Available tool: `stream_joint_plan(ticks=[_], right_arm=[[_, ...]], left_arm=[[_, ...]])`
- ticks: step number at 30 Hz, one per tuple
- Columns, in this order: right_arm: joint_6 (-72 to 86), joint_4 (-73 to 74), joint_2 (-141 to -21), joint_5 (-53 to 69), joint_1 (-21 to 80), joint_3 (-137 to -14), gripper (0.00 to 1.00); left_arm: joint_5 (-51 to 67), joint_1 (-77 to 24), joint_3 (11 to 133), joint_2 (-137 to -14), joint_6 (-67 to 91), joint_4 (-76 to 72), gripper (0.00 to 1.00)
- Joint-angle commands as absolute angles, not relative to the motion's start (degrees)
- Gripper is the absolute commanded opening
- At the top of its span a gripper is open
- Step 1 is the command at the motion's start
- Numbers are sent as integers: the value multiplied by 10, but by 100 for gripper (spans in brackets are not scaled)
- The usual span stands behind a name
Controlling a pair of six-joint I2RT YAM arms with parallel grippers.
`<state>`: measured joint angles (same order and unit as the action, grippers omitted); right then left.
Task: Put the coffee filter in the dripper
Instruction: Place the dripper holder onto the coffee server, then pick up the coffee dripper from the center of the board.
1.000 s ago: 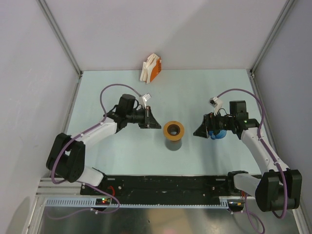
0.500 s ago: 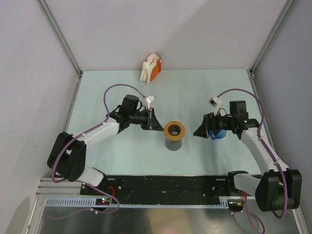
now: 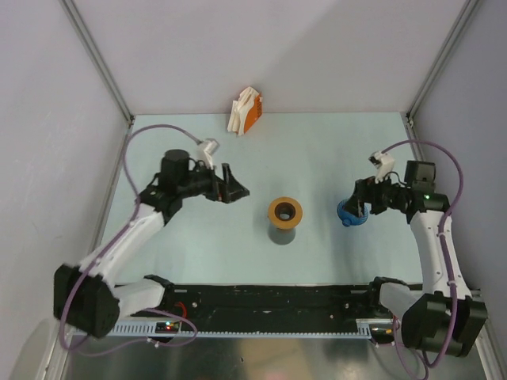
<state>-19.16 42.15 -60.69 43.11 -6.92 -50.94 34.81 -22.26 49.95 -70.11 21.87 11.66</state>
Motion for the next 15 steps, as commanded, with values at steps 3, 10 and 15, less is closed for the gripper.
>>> stream_joint_plan(ticks=[3, 10, 15], right_arm=[[-252, 494, -617, 331, -133, -547, 84], [-233, 459, -725, 258, -157, -544, 73], [-225, 449, -775, 263, -162, -543, 64]], left_arm=[[247, -156, 514, -565, 121, 174, 100], [221, -120, 511, -463, 81, 231, 100], [206, -120, 507, -413, 58, 276, 100]])
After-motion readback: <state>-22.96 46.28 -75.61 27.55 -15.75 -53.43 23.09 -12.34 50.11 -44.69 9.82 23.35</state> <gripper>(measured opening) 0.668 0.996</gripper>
